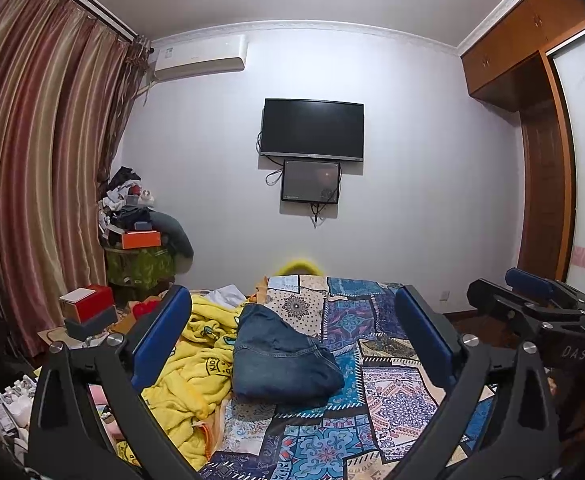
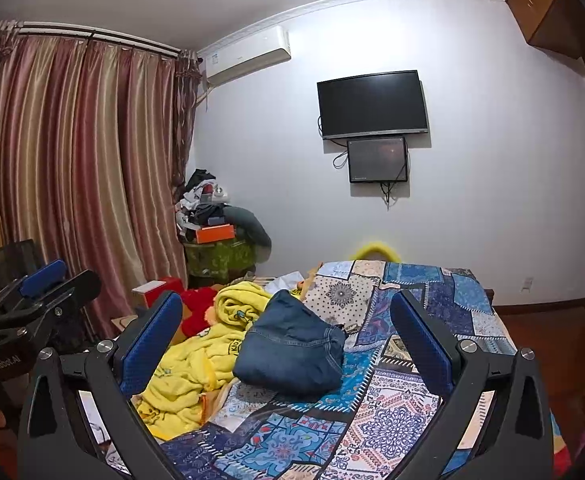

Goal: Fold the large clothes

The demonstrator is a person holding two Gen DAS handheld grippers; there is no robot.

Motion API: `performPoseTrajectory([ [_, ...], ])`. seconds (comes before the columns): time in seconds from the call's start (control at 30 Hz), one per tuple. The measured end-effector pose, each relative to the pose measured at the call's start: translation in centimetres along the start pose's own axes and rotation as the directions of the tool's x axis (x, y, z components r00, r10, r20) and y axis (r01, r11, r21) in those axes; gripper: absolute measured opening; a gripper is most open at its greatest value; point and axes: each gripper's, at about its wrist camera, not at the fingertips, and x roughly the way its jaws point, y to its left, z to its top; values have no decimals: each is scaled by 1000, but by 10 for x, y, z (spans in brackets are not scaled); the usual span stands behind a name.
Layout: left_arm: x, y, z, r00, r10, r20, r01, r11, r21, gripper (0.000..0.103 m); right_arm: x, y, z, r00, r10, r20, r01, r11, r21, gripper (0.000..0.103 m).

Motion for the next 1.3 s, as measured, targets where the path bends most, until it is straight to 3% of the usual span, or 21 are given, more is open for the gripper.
performPoseTrajectory([
  [1.3, 18, 1, -6, 996, -78, -39, 79, 997, 21, 103, -1, -6, 1, 1000, -14, -8, 14, 1000, 17, 103],
])
